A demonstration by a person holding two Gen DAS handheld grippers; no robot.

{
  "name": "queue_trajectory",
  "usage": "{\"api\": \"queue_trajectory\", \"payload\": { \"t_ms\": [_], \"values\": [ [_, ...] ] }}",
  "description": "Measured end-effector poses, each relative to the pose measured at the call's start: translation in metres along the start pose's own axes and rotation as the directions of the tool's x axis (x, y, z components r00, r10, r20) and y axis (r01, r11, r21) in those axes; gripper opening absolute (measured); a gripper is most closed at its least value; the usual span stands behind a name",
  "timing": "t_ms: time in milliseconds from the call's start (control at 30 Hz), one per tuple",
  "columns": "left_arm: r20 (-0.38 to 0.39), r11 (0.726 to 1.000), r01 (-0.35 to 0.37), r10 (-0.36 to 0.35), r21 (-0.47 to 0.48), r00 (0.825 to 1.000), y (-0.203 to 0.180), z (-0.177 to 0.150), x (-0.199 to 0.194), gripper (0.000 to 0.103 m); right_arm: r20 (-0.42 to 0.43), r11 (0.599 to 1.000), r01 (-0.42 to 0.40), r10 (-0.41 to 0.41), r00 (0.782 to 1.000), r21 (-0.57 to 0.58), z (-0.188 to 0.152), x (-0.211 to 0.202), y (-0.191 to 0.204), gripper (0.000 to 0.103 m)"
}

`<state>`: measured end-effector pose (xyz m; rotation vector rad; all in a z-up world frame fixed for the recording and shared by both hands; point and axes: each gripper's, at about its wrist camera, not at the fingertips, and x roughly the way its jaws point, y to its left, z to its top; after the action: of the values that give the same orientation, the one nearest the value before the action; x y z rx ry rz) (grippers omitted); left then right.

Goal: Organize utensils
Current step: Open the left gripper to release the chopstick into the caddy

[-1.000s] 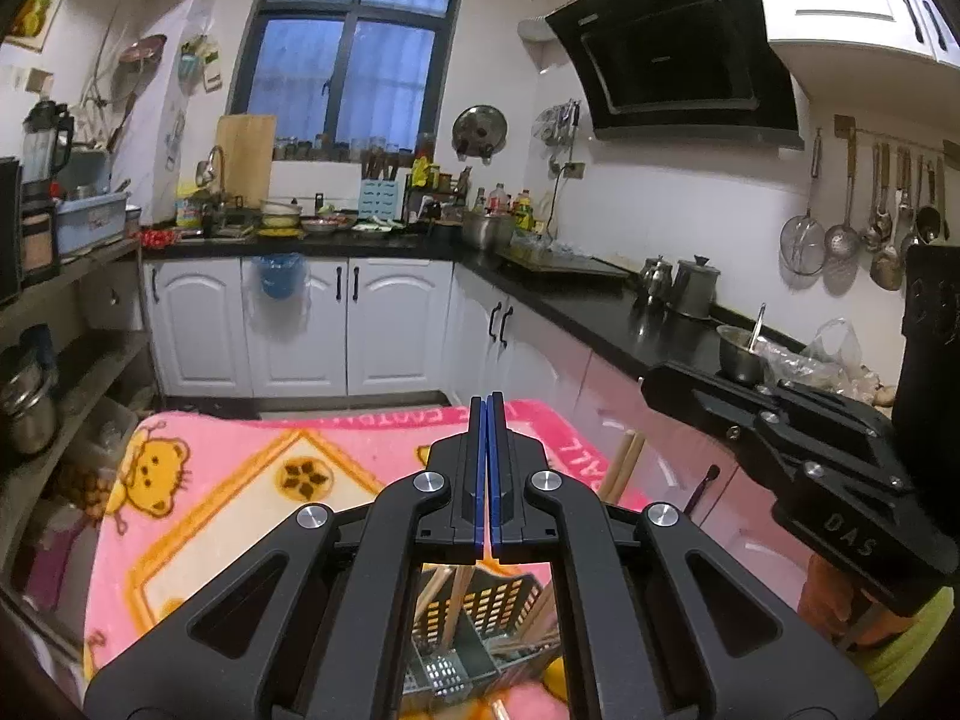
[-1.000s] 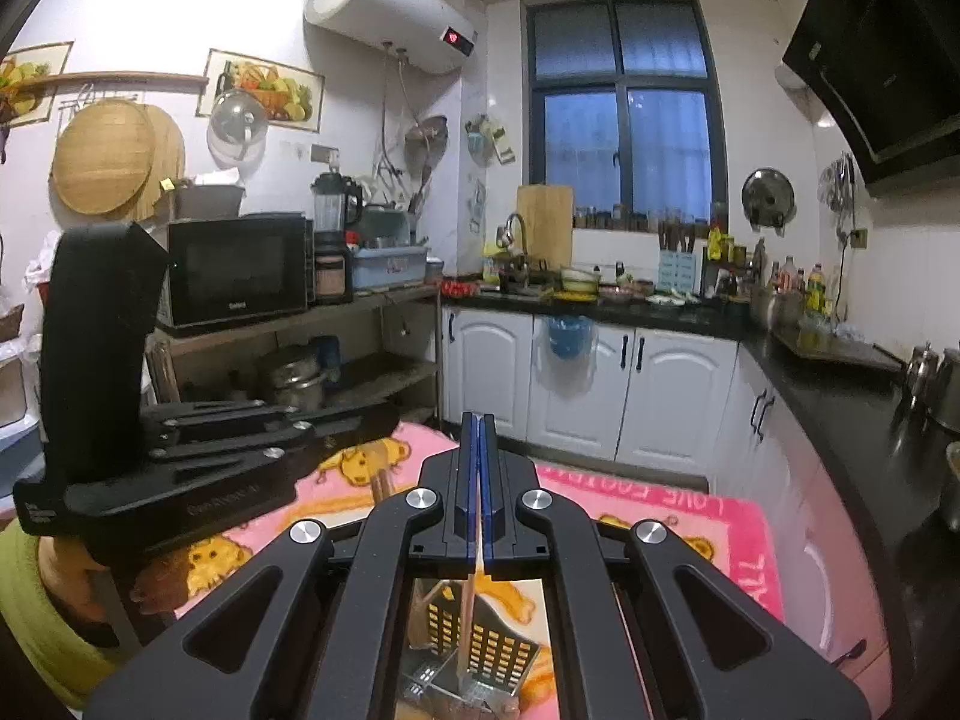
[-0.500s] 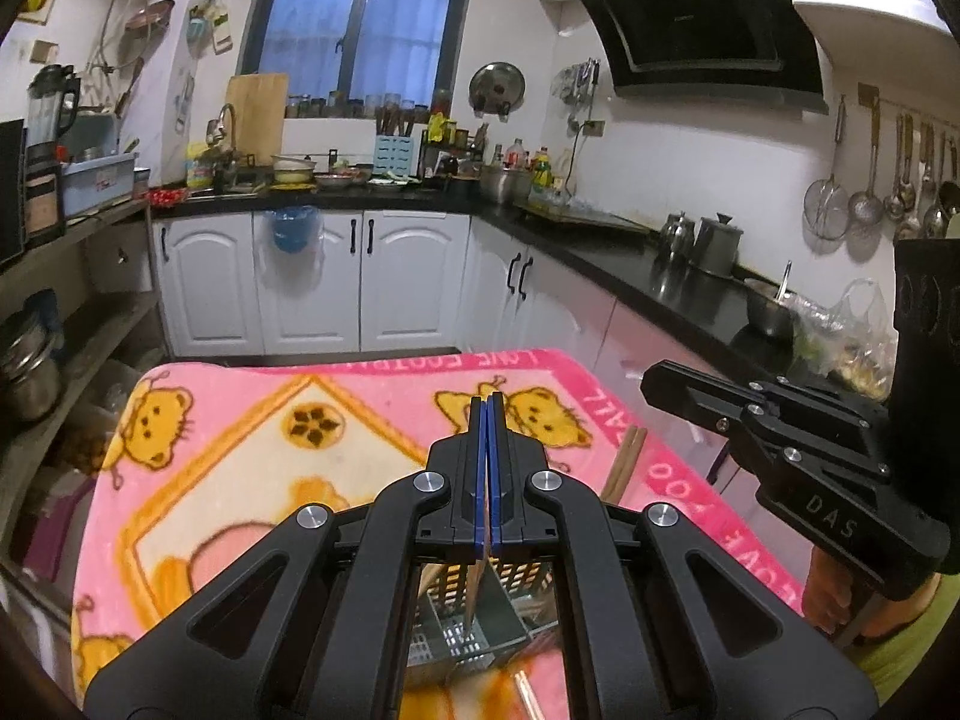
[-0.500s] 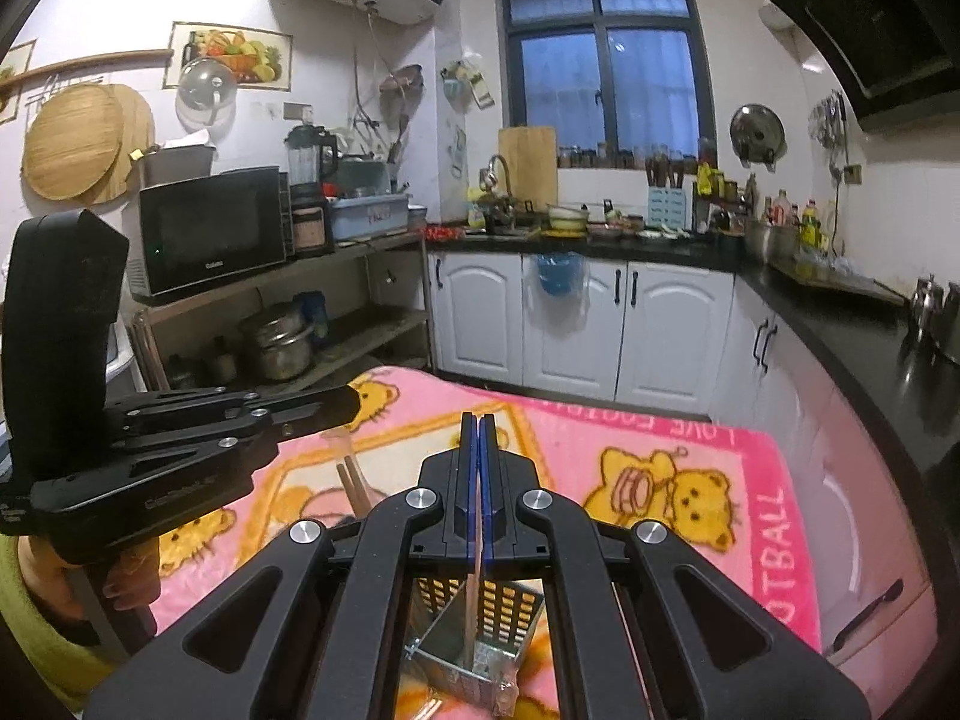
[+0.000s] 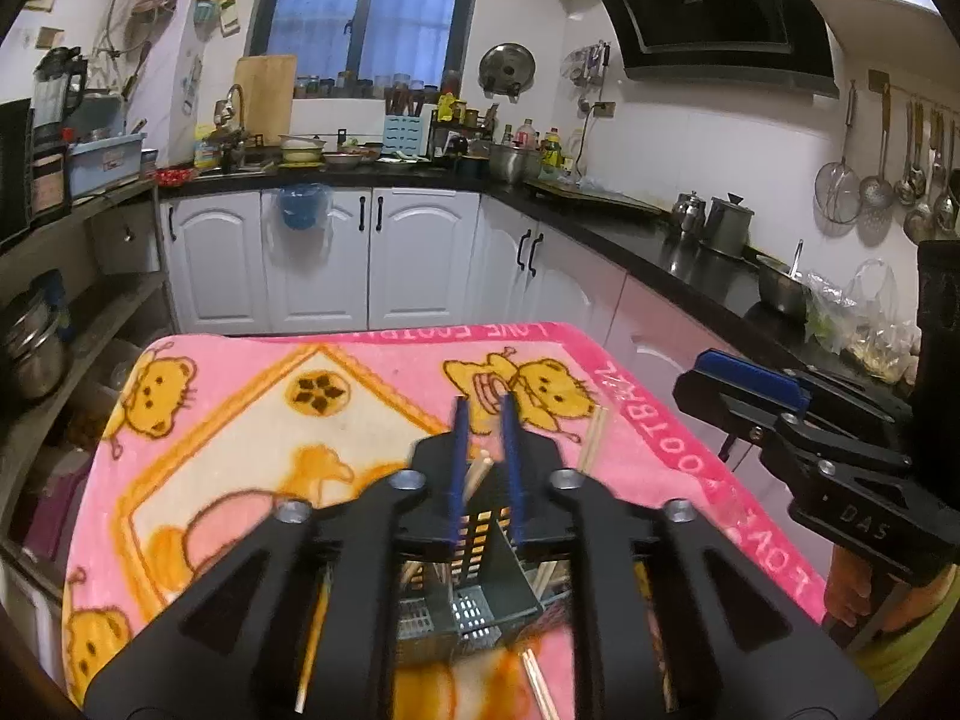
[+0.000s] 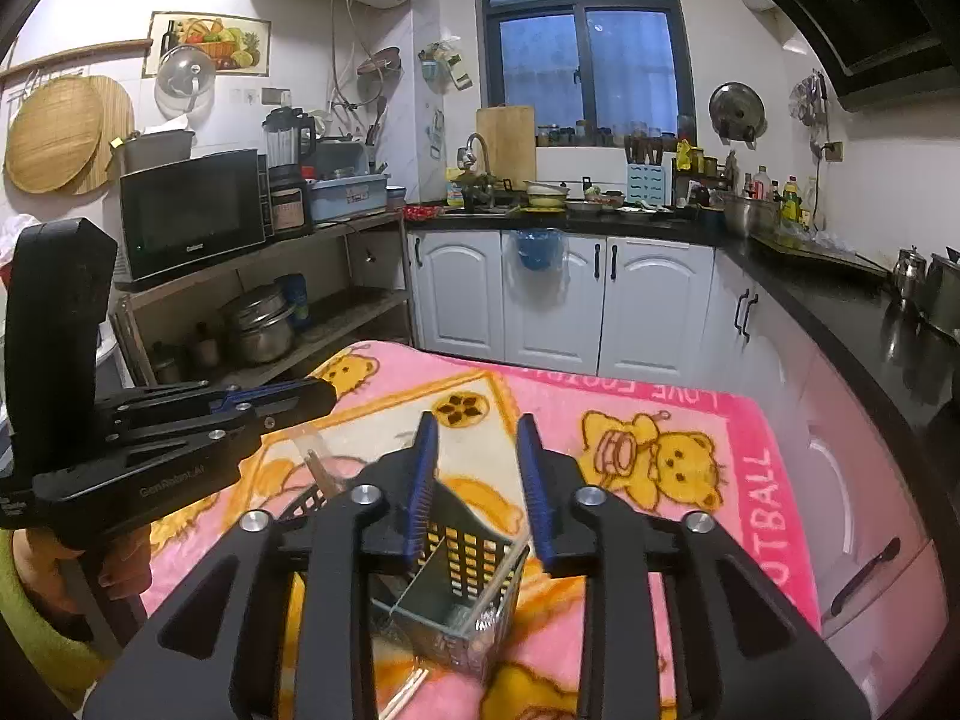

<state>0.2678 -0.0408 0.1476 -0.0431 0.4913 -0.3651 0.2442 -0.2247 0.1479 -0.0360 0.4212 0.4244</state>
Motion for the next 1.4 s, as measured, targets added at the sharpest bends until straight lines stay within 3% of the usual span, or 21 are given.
{"api": "queue_trajectory", "payload": {
  "t_ms": [133, 200, 467, 733, 833, 900, 1400],
  "values": [
    [-0.001, 1.000, -0.009, 0.009, -0.006, 1.000, 0.003, -0.006, -0.003, 0.022, 0.001, 1.000, 0.000, 0.000, 1.000, 0.000, -0.004, -0.004, 0.000, 0.035],
    [0.000, 1.000, -0.013, 0.013, -0.015, 1.000, 0.004, -0.008, -0.005, 0.032, 0.000, 1.000, 0.001, -0.001, 1.000, -0.002, -0.006, -0.005, 0.000, 0.038],
    [0.013, 0.999, -0.031, 0.032, -0.036, 0.999, 0.009, -0.017, -0.018, 0.050, 0.002, 1.000, 0.008, -0.008, 1.000, -0.010, -0.023, -0.020, 0.002, 0.048],
    [0.043, 0.998, -0.045, 0.047, -0.053, 0.998, 0.011, -0.024, -0.033, 0.076, 0.013, 1.000, 0.022, -0.022, 1.000, -0.014, -0.030, -0.031, 0.007, 0.058],
    [0.048, 0.998, -0.049, 0.051, -0.050, 0.998, 0.010, -0.025, -0.036, 0.078, 0.013, 1.000, 0.024, -0.023, 1.000, -0.014, -0.032, -0.033, 0.007, 0.061],
    [0.049, 0.998, -0.048, 0.050, -0.052, 0.998, 0.009, -0.026, -0.037, 0.091, 0.013, 1.000, 0.023, -0.022, 1.000, -0.015, -0.032, -0.033, 0.007, 0.062],
    [0.088, 0.997, -0.059, 0.063, -0.055, 0.994, 0.002, -0.041, -0.059, 0.092, 0.013, 0.999, 0.026, -0.026, 1.000, -0.030, -0.049, -0.047, 0.011, 0.065]
  ]
}}
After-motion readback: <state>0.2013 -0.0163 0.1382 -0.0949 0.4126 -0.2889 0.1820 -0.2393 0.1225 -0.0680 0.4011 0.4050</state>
